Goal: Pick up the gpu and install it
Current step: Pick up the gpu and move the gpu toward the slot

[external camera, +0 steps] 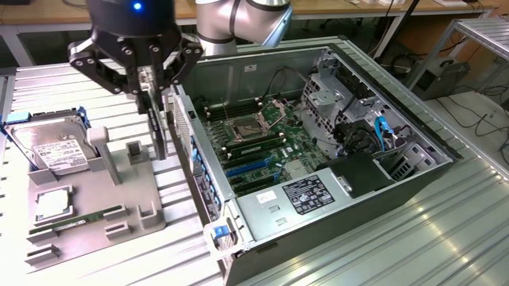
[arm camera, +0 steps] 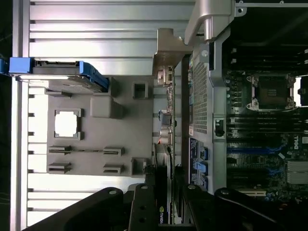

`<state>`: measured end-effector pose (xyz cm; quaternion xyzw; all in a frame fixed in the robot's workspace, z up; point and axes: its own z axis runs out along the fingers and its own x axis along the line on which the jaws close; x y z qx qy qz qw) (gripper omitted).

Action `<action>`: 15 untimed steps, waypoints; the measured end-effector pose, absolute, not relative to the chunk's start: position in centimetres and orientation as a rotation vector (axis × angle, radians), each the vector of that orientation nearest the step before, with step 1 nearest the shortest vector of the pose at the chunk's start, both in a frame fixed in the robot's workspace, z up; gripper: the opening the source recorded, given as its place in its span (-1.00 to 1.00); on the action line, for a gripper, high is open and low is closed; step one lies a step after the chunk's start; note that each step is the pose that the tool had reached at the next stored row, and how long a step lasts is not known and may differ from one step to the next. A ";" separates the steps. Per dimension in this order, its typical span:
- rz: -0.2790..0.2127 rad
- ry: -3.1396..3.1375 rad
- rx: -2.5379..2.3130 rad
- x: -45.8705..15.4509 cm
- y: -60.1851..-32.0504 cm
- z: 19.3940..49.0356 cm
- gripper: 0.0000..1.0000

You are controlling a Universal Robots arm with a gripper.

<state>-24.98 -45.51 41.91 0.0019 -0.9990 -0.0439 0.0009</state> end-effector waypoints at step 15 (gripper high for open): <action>-0.141 -3.128 0.005 -18.0 -46.0 42.7 -0.47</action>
